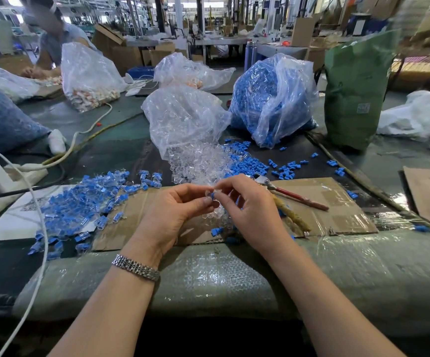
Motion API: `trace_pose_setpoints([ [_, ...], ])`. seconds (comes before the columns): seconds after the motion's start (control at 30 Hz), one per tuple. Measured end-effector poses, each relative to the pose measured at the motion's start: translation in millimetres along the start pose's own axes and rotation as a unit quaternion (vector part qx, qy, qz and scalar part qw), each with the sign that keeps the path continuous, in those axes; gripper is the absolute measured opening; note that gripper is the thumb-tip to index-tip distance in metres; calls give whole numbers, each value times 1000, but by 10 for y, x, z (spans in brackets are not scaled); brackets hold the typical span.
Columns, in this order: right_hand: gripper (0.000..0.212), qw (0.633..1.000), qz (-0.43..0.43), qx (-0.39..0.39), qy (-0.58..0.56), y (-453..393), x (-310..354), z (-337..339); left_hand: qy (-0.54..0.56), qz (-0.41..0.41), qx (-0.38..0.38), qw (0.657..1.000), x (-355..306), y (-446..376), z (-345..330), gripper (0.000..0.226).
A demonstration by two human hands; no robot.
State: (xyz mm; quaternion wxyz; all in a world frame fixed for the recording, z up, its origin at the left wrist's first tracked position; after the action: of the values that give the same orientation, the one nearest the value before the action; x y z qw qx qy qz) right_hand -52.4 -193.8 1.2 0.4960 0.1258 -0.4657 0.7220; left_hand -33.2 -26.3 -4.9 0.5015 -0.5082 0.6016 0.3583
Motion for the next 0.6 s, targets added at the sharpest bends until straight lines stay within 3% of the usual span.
trace_pose_setpoints([
  [0.1, 14, 998, -37, -32, -33, -3, -5, 73, 13, 3, -9, 1000, -10, 5, 13, 36],
  [0.2, 20, 982, -109, -87, 124, -85, -146, 232, 28, 5, -6, 1000, -1, 3, 25, 37],
  [0.27, 37, 928, -234, -15, 290, -156, -298, 354, 33, -4, 2, 999, 10, -8, 27, 37],
  [0.33, 53, 866, -326, 91, 367, -183, -398, 438, 37, -18, 11, 999, 18, -19, 24, 34],
  [0.47, 51, 857, -319, 144, 377, -219, -471, 482, 23, -38, 27, 999, 43, -36, 30, 24],
  [0.6, 27, 860, -290, 155, 391, -255, -403, 499, 22, -42, 33, 998, 50, -46, 44, 26],
])
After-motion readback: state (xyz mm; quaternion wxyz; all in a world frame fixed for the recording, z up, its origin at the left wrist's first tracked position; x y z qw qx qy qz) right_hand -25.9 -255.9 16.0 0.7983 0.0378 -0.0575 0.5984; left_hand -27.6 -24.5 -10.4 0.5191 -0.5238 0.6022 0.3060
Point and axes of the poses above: each hand's wrist, its own y-axis away from the middle knuckle, its own z-axis out of the back of the hand, x = y × z, the point moved 2 cm from there along -y, towards the middle knuckle, and after that the axes turned 3 degrees about -z, right-handed, at the moved point
